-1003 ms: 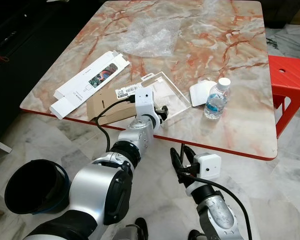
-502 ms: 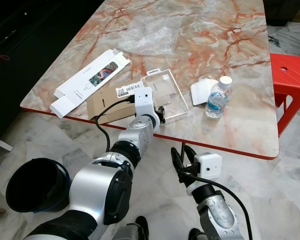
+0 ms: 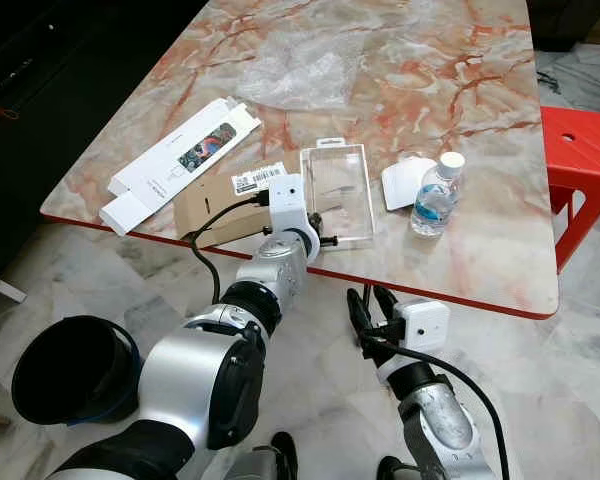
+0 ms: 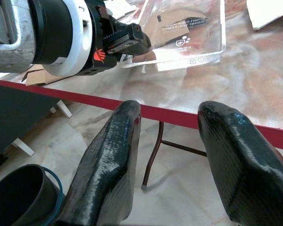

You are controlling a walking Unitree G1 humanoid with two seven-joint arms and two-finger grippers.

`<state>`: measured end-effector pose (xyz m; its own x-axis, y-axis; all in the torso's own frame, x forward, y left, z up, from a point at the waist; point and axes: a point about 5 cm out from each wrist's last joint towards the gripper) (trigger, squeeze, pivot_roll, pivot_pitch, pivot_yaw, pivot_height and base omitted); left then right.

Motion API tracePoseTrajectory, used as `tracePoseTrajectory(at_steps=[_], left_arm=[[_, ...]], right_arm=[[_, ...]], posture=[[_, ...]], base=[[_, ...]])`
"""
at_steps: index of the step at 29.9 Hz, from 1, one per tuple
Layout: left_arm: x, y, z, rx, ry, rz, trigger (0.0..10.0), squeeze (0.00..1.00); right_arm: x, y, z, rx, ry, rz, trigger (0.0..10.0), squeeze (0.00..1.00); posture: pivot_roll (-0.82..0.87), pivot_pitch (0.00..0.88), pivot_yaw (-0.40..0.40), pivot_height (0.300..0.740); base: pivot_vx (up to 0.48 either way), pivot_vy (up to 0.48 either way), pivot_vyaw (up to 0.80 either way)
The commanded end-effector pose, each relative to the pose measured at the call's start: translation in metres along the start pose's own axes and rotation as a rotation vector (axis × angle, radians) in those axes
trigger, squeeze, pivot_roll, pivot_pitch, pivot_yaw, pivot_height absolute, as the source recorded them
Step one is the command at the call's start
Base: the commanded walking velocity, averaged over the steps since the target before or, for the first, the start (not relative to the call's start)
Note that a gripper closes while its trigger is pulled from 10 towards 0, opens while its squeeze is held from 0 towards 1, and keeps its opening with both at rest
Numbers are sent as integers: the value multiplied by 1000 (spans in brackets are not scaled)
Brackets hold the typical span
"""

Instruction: Picking trash to rubbish bin

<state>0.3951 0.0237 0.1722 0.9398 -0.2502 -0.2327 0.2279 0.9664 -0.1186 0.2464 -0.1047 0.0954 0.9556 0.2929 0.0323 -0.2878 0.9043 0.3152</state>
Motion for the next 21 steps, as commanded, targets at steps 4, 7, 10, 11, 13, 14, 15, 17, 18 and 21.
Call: tracePoseTrajectory(at_steps=[4, 7, 10, 11, 13, 14, 15, 17, 18, 21], left_arm=[[-1, -23, 1, -28, -26, -61, 0, 0], [-1, -22, 6, -7, -61, -58, 0, 0], [-3, -16, 26, 69, -229, -63, 10000, 0], [-4, -14, 28, 81, -257, -62, 10000, 0], [-5, -12, 31, 99, -290, -64, 10000, 0], [-6, -11, 32, 115, -313, -64, 10000, 0], [-7, -9, 33, 132, -334, -65, 10000, 0], [-12, -1, 30, 205, -419, -55, 10000, 0], [-12, -1, 30, 205, -419, -55, 10000, 0], [-15, 5, 25, 240, -454, -47, 10000, 0]], right_arm=[[2, -2, -3, 1, 17, 1, 10000, 0], [4, -2, -1, -6, 11, 6, 10000, 0], [14, -7, 8, -27, -17, 11, 10000, 0], [16, -7, 9, -32, -23, 11, 10000, 0], [19, -9, 12, -39, -31, 9, 10000, 0], [21, -9, 14, -45, -39, 6, 10000, 0], [23, -10, 16, -49, -51, 2, 10000, 0], [33, -14, 29, -64, -115, -39, 10000, 0], [33, -14, 29, -64, -115, -39, 10000, 0], [39, -17, 38, -66, -152, -61, 10000, 0]], posture=[[20, 176, 126, 740], [21, 173, 125, 740], [39, 136, 111, 740], [42, 130, 109, 740], [47, 116, 105, 740], [47, 116, 105, 740], [52, 103, 99, 740], [58, 73, 91, 740], [58, 73, 91, 740], [63, 57, 87, 740]], base=[[0, 0, 0], [0, 0, 0], [0, 0, 0], [0, 0, 0], [0, 0, 0], [0, 0, 0], [0, 0, 0], [0, 0, 0], [0, 0, 0], [0, 0, 0]])
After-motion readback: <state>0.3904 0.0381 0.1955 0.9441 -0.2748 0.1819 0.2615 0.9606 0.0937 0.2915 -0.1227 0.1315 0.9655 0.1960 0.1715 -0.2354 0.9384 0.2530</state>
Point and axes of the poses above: a point about 5 cm out from each wrist's last joint towards the gripper, its own x axis pointing out of the wrist towards the gripper, its own z axis along the axis of the wrist's last joint, y = z × x, and after that the axes turned 11 degrees about x, right-handed
